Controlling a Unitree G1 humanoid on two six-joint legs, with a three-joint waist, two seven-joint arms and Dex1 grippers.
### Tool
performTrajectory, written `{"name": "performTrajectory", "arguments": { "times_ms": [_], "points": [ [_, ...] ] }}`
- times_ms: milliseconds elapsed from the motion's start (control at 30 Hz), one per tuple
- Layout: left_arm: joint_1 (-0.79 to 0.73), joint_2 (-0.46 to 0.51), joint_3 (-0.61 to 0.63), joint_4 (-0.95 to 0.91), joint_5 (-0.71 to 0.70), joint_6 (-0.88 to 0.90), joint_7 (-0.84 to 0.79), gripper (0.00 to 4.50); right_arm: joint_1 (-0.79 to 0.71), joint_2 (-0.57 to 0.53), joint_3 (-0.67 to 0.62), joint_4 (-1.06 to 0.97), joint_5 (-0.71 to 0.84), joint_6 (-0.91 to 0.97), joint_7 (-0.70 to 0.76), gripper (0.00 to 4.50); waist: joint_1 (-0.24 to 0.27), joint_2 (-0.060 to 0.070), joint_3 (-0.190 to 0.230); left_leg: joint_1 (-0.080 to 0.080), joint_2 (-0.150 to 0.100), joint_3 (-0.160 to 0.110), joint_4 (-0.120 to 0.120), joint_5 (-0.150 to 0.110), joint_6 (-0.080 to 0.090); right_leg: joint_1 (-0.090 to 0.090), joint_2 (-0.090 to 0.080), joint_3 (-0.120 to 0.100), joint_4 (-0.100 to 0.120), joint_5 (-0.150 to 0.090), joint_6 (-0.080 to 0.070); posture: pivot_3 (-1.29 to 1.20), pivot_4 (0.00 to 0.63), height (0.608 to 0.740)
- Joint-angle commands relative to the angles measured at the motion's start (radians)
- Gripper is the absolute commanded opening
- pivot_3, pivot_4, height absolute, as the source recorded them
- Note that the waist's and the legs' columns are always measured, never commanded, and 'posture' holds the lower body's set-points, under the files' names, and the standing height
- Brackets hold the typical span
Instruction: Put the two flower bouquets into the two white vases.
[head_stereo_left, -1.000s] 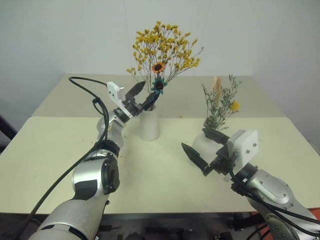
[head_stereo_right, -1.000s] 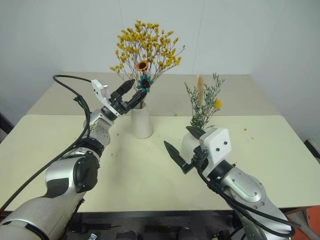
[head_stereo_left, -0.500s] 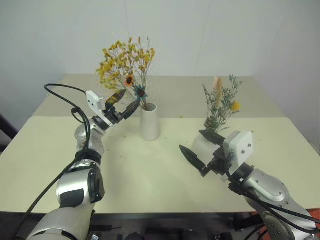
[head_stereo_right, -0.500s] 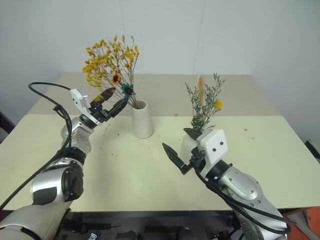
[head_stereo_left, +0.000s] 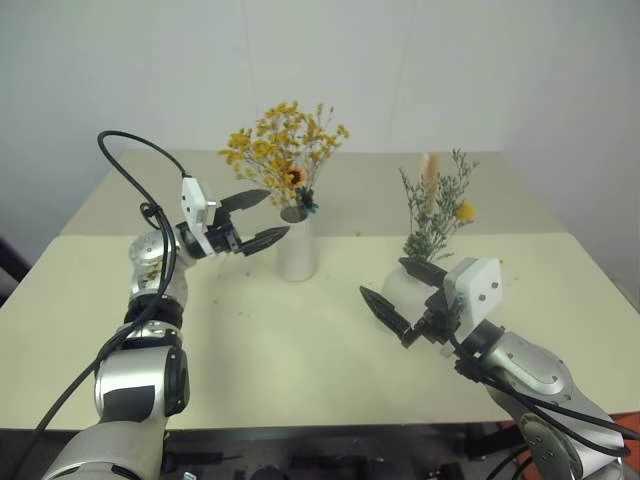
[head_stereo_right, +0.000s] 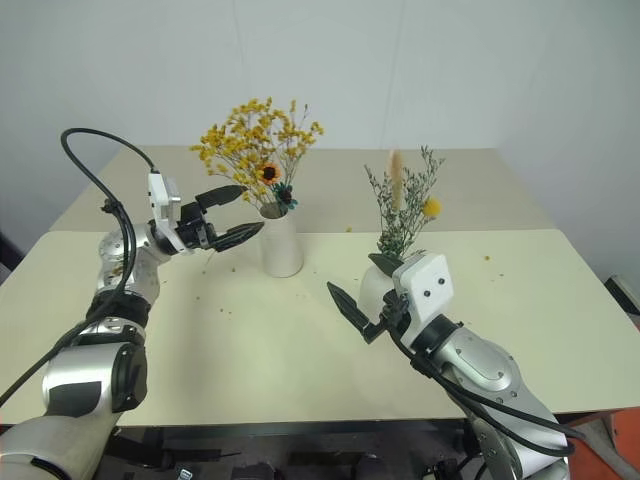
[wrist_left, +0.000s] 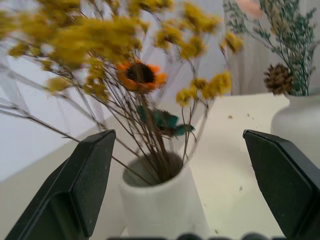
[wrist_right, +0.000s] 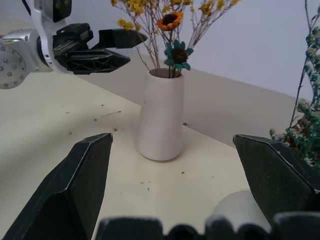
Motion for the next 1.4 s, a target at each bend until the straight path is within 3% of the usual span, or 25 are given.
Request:
{"name": "performTrajectory", "arguments": {
  "times_ms": [33,233,433,533,600,767,933,1400],
  "points": [
    [0.051,0.060,0.018,-0.109,-0.038,0.090,0.002,4.47,0.007,-0.006,-0.044,-0.059,0.013,-0.016,-0.002,4.50,-0.004,0.000,0.000,0.000,0.000,0.000,0.000,0.000,0.000,0.000,0.000,0.000,0.000,0.000,0.000,0.00,0.150,0.740],
    [0.204,0.168,0.067,-0.331,-0.095,0.233,0.058,4.47,0.035,-0.032,-0.099,-0.106,0.059,0.001,0.009,4.50,-0.009,0.000,0.000,0.000,0.001,0.000,0.000,0.000,0.000,0.000,0.000,0.000,0.000,0.000,0.000,0.00,0.150,0.740],
    [0.456,0.302,0.136,-0.652,-0.210,0.360,-0.007,4.47,0.147,-0.111,-0.338,-0.146,0.257,0.028,0.068,4.50,-0.010,0.000,0.000,0.000,0.002,0.000,-0.001,0.000,0.000,0.000,0.000,0.000,0.000,0.000,0.000,0.00,0.150,0.740],
    [0.573,0.362,0.163,-0.769,-0.252,0.419,-0.030,4.47,0.244,-0.213,-0.535,-0.094,0.380,0.042,0.180,4.50,0.000,0.001,0.000,0.001,0.002,0.001,-0.001,0.000,0.000,0.001,-0.001,0.000,0.000,0.000,0.000,0.00,0.150,0.740],
    [0.636,0.383,0.189,-0.832,-0.272,0.444,-0.017,4.47,0.334,-0.318,-0.676,-0.029,0.384,0.034,0.337,4.50,0.009,0.001,0.000,0.003,0.002,0.002,0.000,0.000,0.000,0.003,-0.001,0.000,-0.001,0.000,0.000,0.00,0.150,0.740],
    [0.702,0.391,0.216,-0.926,-0.304,0.477,0.020,4.47,0.445,-0.460,-0.840,0.136,0.342,-0.007,0.568,4.50,0.019,0.001,-0.001,0.016,0.006,0.002,-0.001,-0.001,0.000,0.018,0.001,-0.003,-0.005,-0.007,0.005,0.00,0.150,0.740],
    [0.717,0.385,0.218,-0.952,-0.304,0.474,0.056,4.47,0.471,-0.505,-0.896,0.260,0.277,-0.094,0.726,4.50,0.018,0.001,-0.001,0.017,0.008,0.004,-0.001,-0.001,0.000,0.019,0.003,-0.003,-0.005,-0.008,0.005,0.00,0.150,0.740],
    [0.743,0.367,0.206,-1.000,-0.336,0.469,0.097,4.47,0.450,-0.544,-0.901,0.337,0.194,-0.096,0.786,4.50,0.017,0.001,-0.001,0.017,0.009,0.005,-0.002,-0.001,0.000,0.018,0.003,-0.002,-0.004,-0.008,0.004,0.00,0.150,0.740]
  ]
}}
